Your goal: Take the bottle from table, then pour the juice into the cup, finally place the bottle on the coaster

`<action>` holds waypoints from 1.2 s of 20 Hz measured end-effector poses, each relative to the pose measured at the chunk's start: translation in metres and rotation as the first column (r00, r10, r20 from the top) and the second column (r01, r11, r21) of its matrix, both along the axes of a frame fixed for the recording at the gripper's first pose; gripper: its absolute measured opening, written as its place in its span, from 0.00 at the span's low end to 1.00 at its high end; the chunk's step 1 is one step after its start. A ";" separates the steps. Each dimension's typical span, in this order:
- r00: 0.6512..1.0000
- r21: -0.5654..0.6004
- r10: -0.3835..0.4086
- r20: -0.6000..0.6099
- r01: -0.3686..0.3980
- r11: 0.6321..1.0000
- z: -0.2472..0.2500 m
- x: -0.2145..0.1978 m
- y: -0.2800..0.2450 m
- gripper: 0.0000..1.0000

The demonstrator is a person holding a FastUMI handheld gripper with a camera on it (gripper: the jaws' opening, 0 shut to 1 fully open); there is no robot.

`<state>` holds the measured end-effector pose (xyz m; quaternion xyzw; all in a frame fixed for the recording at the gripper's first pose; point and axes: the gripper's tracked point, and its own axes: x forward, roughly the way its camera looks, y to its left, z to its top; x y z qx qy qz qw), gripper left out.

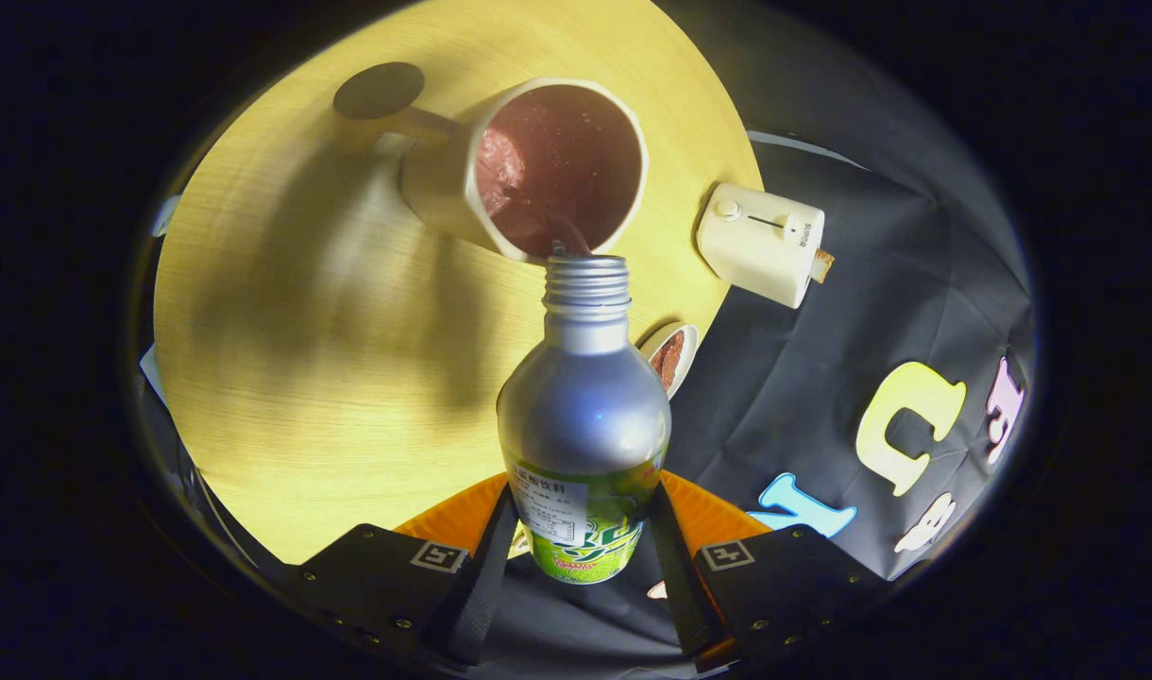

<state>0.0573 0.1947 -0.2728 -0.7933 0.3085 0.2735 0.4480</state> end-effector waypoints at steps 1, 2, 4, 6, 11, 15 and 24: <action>1.000 -0.004 0.004 -0.001 -0.004 1.000 0.001 0.001 0.001 0.74; 1.000 -0.009 0.009 -0.002 -0.009 1.000 0.001 0.001 0.001 0.75; 1.000 -0.020 0.015 -0.003 -0.015 1.000 0.002 0.002 0.002 0.74; 1.000 -0.030 0.023 -0.003 -0.023 0.999 0.003 0.002 0.003 0.74; 0.999 -0.051 0.038 -0.004 -0.038 0.998 0.007 0.006 0.005 0.74; 0.999 -0.072 0.048 -0.006 -0.048 0.996 0.010 0.007 0.007 0.75; 0.998 -0.105 0.061 -0.013 -0.062 0.993 0.015 0.012 0.008 0.74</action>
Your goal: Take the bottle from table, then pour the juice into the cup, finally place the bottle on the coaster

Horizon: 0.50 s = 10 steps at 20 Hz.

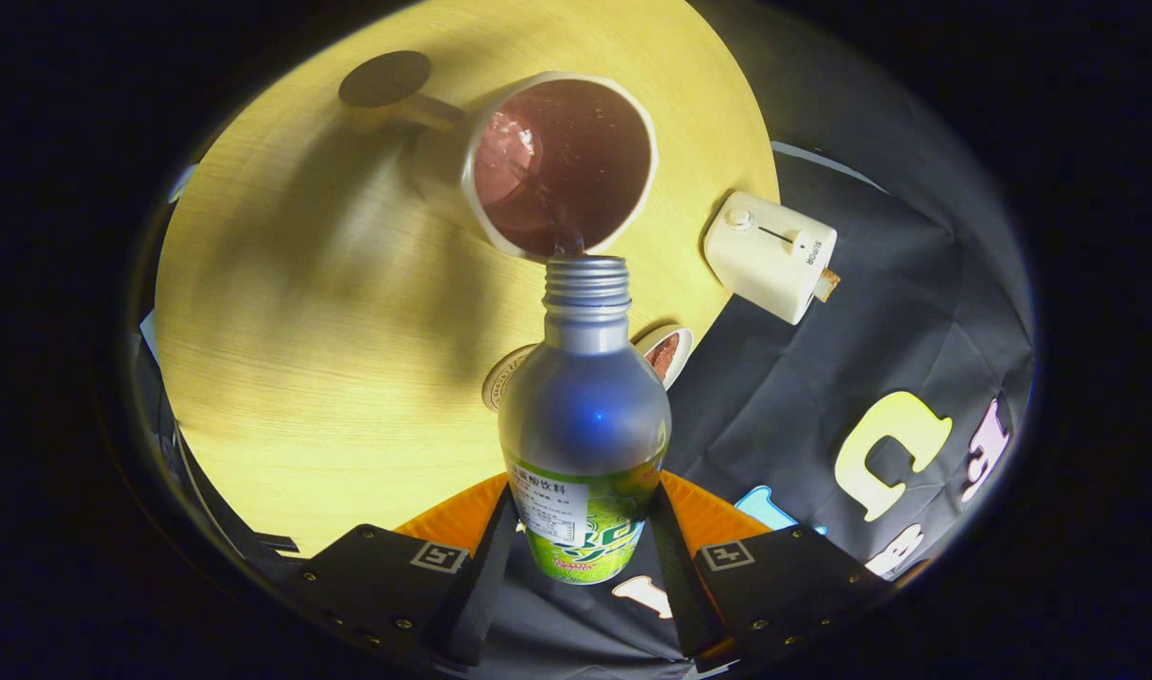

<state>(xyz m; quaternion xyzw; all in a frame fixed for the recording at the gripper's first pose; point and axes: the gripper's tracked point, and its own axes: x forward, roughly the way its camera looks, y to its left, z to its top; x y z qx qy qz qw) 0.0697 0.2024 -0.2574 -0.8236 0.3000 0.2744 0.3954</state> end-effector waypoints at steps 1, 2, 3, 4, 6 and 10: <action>1.000 -0.005 0.004 0.001 -0.004 1.000 0.001 0.001 0.000 0.74; 1.000 -0.011 0.006 0.001 -0.006 1.000 0.001 0.001 0.001 0.74; 1.000 -0.015 0.008 0.001 -0.008 1.000 0.002 0.001 0.001 0.74; 1.000 -0.018 0.010 0.000 -0.010 1.000 0.003 0.002 0.002 0.74; 1.000 -0.026 0.015 0.000 -0.015 1.000 0.004 0.002 0.003 0.74; 0.999 -0.055 0.045 -0.004 -0.046 0.997 0.007 0.006 0.008 0.74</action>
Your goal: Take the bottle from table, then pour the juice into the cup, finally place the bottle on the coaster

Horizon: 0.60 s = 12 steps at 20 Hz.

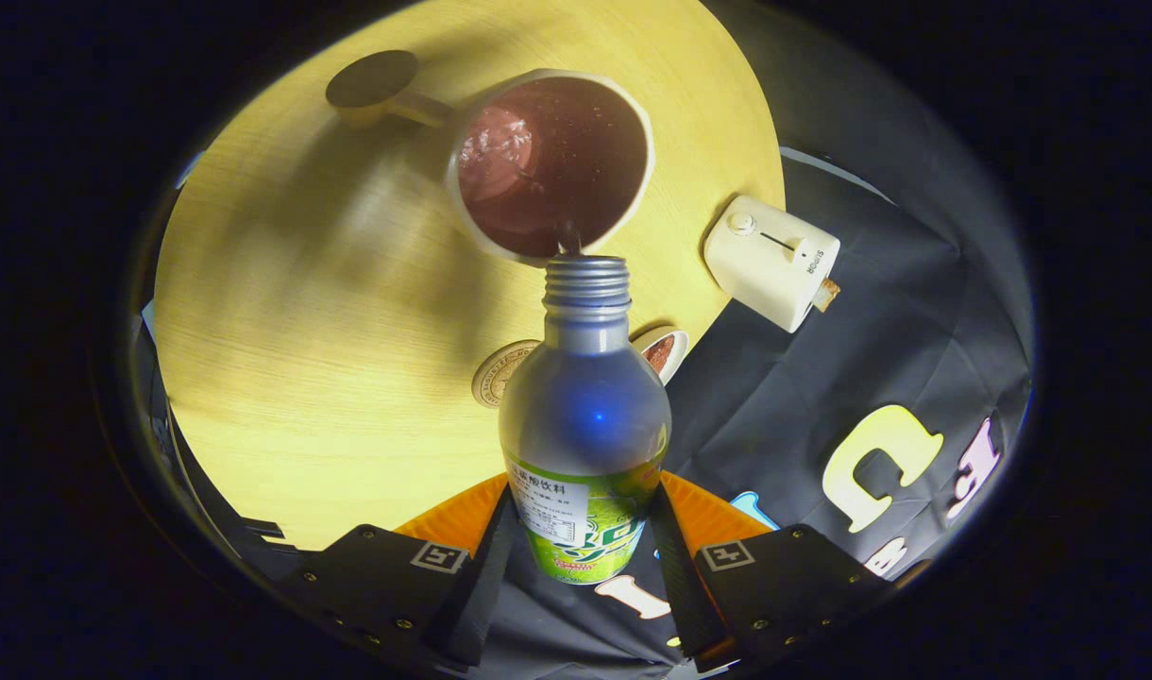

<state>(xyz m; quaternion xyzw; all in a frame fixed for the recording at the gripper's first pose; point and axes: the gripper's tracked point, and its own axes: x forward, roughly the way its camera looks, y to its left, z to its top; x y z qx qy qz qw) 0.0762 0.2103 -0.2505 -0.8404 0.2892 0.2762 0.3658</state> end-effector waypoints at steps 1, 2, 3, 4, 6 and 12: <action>1.000 -0.008 0.005 -0.003 -0.005 1.000 0.000 0.000 0.001 0.74; 1.000 -0.010 0.011 -0.005 -0.011 1.000 0.000 0.001 0.002 0.74; 1.000 -0.014 0.013 -0.008 -0.013 1.000 0.000 0.001 0.003 0.74; 1.000 -0.018 0.013 -0.011 -0.014 1.000 0.000 0.000 0.004 0.74; 1.000 -0.028 0.025 -0.019 -0.025 0.999 -0.002 0.002 0.006 0.74; 0.999 -0.054 0.040 -0.010 -0.041 0.998 0.000 0.004 0.012 0.74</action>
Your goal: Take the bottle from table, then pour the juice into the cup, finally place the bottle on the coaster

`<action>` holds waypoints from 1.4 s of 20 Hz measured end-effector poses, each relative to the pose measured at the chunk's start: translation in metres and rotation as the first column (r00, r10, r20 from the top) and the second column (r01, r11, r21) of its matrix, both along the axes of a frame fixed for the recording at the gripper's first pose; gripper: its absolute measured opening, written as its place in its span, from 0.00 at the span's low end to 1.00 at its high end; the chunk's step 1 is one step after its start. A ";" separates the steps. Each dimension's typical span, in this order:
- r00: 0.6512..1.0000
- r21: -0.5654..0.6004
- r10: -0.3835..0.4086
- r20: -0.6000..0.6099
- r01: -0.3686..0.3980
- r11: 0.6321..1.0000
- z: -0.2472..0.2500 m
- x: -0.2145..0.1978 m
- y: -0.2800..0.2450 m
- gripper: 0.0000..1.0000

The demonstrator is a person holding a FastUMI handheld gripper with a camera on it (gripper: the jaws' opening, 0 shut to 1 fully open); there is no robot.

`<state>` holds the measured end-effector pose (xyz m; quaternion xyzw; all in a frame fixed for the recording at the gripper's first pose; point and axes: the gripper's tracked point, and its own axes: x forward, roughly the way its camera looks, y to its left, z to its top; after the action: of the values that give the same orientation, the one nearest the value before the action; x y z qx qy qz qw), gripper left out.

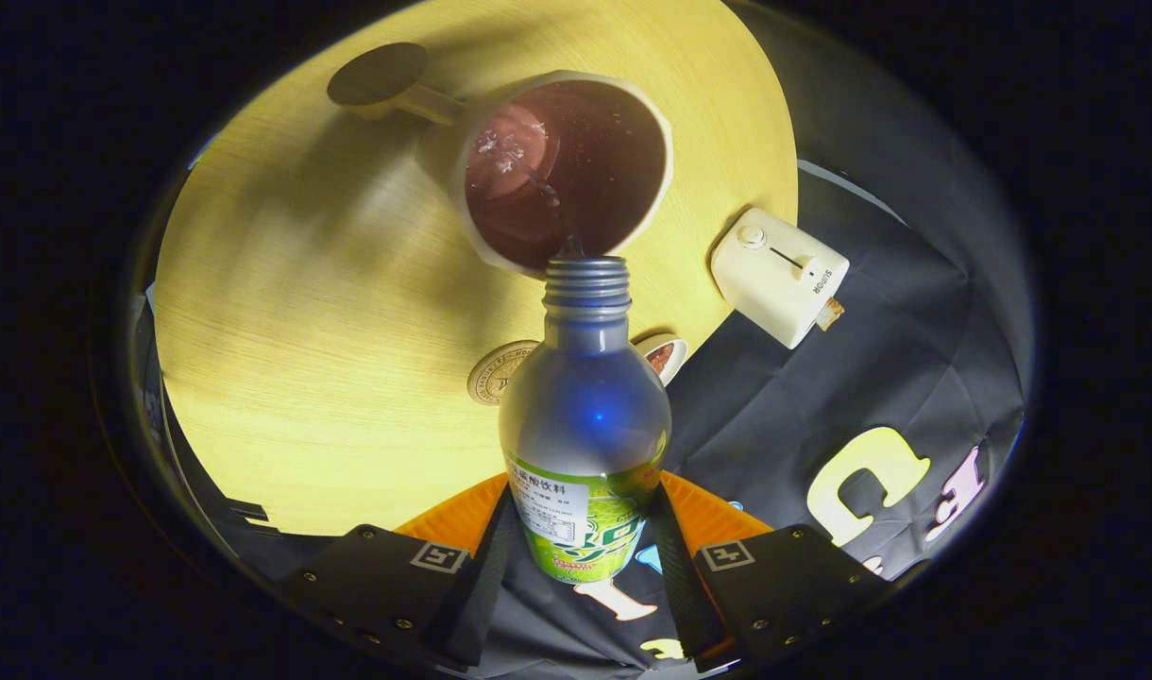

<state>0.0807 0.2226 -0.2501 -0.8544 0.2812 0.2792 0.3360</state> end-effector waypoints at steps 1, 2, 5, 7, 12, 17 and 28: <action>1.000 -0.008 0.007 0.003 -0.007 1.000 0.001 0.000 0.001 0.75; 1.000 -0.011 0.011 0.006 -0.011 1.000 0.002 0.000 0.002 0.74; 1.000 -0.018 0.011 0.018 -0.010 1.000 0.006 -0.003 0.002 0.74; 1.000 -0.020 0.008 0.020 -0.008 1.000 0.008 -0.003 0.003 0.74; 1.000 -0.030 0.008 0.026 -0.007 1.000 0.011 -0.005 0.002 0.74; 0.999 -0.027 0.009 0.031 -0.008 1.000 0.012 -0.006 0.004 0.74; 0.999 0.022 -0.030 0.014 0.029 0.999 0.010 -0.010 0.004 0.75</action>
<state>0.0709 0.2270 -0.2400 -0.8485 0.2883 0.2709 0.3514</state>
